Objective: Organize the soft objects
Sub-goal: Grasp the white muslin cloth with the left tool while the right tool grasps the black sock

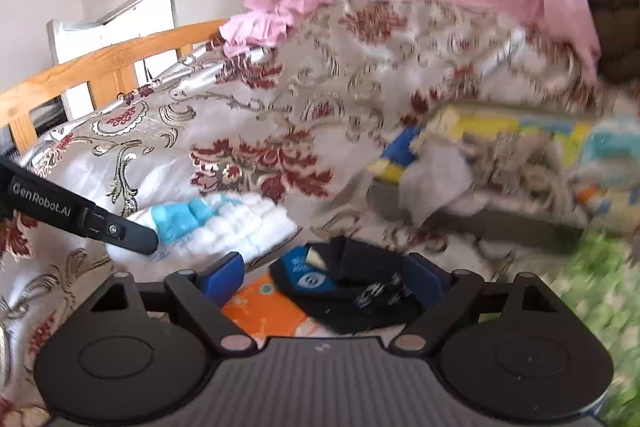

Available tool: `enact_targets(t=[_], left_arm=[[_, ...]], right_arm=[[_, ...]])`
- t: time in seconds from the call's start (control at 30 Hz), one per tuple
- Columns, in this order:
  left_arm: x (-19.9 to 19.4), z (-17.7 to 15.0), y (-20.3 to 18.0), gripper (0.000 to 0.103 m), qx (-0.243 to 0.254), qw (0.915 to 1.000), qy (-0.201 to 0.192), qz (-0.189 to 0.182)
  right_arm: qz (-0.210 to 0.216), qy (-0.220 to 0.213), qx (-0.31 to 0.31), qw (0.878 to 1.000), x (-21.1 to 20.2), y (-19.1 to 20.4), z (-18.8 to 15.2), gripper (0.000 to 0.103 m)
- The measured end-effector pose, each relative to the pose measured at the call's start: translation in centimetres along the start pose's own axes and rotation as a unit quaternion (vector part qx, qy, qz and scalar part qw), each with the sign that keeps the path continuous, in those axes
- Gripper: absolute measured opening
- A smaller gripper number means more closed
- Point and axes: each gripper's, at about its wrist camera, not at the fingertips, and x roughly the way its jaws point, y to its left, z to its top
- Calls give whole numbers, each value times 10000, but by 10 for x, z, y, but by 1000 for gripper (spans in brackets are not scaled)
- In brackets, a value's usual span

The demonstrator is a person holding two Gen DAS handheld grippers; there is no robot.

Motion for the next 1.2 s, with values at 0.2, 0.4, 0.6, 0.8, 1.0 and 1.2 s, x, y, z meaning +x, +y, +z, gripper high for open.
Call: enact_targets(t=[0.2, 0.4, 0.6, 0.8, 1.0, 1.2], left_arm=[[-5, -1, 3, 15, 142, 9986, -214, 460], [-4, -4, 6, 15, 276, 9985, -194, 434], [3, -8, -1, 20, 446, 9983, -173, 339], [10, -9, -3, 40, 404, 9991, -109, 86], [16, -10, -10, 75, 521, 9985, -99, -153], [24, -12, -15, 70, 702, 9975, -16, 65]], right_arm=[[195, 216, 881, 9957, 6, -18, -1, 87], [252, 171, 1295, 9911, 3, -30, -1, 80], [350, 124, 1384, 9897, 1, -31, -2, 71], [386, 121, 1540, 9872, -1, -36, -2, 57], [328, 112, 1466, 9886, -1, -34, -3, 47], [277, 98, 1516, 9880, -5, -36, -3, 31]])
